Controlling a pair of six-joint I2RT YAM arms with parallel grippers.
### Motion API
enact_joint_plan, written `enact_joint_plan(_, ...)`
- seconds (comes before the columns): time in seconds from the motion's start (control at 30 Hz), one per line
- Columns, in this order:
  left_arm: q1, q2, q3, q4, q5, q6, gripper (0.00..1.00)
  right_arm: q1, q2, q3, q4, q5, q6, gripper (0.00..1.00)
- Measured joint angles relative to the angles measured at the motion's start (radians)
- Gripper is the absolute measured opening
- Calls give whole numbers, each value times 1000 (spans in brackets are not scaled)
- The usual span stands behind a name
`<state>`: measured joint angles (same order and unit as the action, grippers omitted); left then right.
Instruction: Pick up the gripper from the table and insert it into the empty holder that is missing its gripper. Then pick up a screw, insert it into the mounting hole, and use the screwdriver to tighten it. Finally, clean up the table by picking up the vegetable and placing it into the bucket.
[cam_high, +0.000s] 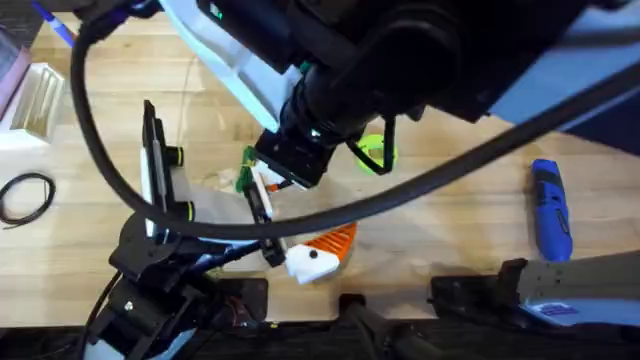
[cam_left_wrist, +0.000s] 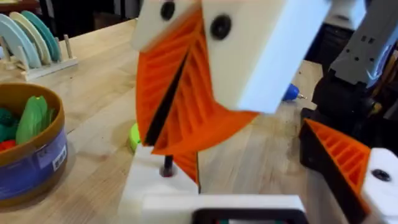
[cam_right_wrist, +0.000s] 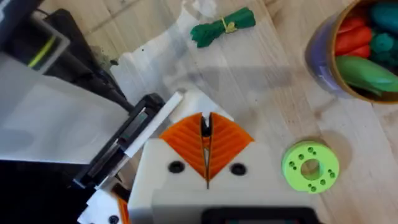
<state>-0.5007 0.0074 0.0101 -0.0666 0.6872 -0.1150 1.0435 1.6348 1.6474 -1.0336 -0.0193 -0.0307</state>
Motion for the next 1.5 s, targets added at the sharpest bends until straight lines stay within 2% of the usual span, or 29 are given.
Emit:
enact_joint_plan(1.07,0,0,0,-1,1,-18,987,-26,28,11,6,-57,0,5)
enact_joint_plan(1.5,-8,6,0,-1,38,-20,986,-29,47,13,-11,-56,0,5)
